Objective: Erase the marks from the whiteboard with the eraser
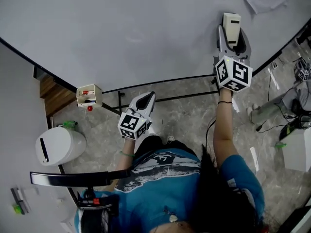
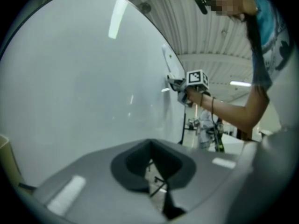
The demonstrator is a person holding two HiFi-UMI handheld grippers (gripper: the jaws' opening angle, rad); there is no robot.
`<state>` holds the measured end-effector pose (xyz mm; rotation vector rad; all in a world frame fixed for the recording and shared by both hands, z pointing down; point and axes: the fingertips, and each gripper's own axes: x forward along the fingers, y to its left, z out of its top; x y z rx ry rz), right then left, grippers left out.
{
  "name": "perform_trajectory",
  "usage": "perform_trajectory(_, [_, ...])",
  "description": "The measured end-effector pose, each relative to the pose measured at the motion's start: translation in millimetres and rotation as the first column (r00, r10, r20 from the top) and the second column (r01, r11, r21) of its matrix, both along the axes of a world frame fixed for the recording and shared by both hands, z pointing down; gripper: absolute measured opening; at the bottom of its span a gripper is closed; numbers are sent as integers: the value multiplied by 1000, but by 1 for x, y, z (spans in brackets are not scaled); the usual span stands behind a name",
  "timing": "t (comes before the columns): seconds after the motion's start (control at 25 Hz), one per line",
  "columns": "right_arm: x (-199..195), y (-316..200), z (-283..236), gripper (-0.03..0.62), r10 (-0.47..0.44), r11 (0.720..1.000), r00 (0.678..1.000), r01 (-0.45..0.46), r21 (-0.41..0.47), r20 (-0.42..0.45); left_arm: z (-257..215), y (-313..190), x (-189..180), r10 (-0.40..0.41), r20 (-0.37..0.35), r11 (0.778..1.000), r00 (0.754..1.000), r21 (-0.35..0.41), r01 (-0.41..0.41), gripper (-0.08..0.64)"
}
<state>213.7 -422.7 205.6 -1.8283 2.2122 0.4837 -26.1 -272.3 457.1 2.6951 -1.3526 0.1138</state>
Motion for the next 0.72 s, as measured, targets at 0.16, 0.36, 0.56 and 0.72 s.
perform_trajectory(0.16, [14, -16, -1, 264, 57, 998, 998, -57, -17, 8, -7, -4, -2, 28, 11, 1000, 1000, 10, -28, 2])
perform_trajectory(0.36, [10, -13, 3, 262, 79, 997, 997, -79, -17, 16, -2, 2, -10, 28, 13, 1000, 1000, -3, -28, 2])
perform_trajectory(0.56, [-40, -2, 9, 264, 42, 999, 996, -40, 20, -79, 0, 4, -20, 19, 10, 1000, 1000, -5, -19, 2])
perform_trajectory(0.72, [-105, 9, 17, 264, 16, 998, 976, -2, 63, -218, 1, 4, -25, 15, 8, 1000, 1000, -10, -15, 2])
